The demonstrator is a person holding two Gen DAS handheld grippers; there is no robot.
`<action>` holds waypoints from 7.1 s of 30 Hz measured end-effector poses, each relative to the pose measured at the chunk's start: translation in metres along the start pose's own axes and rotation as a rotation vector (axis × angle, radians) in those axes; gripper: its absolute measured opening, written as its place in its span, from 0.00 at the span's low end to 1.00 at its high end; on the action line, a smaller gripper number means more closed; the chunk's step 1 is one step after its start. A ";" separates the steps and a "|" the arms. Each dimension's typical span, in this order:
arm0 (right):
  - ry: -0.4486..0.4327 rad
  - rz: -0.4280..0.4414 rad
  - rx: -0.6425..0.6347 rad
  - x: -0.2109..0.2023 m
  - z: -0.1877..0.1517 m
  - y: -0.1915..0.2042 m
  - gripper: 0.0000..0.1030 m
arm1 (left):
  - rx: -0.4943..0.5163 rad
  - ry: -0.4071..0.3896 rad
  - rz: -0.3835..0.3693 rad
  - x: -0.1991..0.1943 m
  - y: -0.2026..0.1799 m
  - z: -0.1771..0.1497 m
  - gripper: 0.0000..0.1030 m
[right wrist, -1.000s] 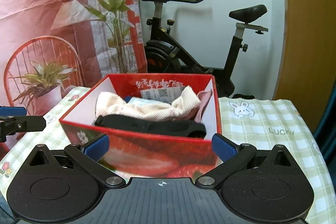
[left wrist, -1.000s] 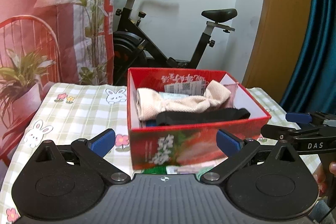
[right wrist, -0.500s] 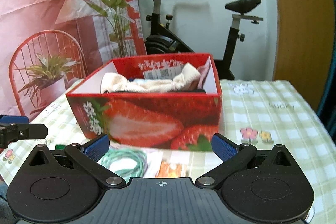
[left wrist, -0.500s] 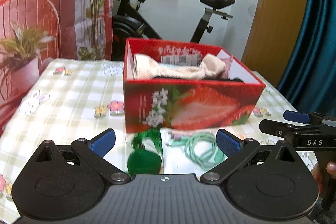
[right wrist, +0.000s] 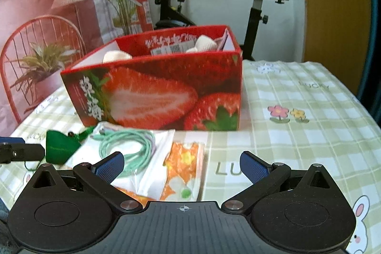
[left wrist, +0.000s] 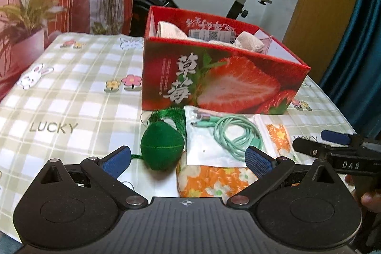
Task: Organize soft objects
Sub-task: 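Raise both grippers and move them down to the clear cable bag, then close both grippers on the clear bag of mint-green cables, then lift the cable bag with both grippers and carry it over the box, then lower the cable bag into the red box and open both grippers, then raise both grippers and move them down to the green tasselled pouch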
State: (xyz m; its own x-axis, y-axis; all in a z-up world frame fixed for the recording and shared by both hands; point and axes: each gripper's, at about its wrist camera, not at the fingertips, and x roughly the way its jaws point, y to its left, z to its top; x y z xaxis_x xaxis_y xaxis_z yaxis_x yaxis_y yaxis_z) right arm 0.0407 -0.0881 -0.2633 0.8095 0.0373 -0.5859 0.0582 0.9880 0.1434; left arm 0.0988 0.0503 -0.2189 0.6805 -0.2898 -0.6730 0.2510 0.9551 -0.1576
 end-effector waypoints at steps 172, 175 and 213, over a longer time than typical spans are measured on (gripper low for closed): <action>0.281 0.142 -0.062 0.175 0.174 -0.010 0.20 | 0.102 0.225 -0.149 0.151 -0.017 0.160 0.32; 0.303 0.131 -0.065 0.178 0.173 -0.010 0.24 | 0.107 0.223 -0.144 0.150 -0.018 0.160 0.32; -0.048 0.120 -0.073 0.012 0.094 0.041 1.00 | 0.063 0.049 -0.078 -0.013 0.043 0.080 0.95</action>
State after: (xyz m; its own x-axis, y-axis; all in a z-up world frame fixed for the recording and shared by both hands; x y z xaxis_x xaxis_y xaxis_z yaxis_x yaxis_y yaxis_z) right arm 0.1078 -0.0609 -0.1889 0.8351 0.1506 -0.5291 -0.0822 0.9852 0.1507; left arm 0.1559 0.0905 -0.1593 0.6228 -0.3584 -0.6955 0.3461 0.9234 -0.1660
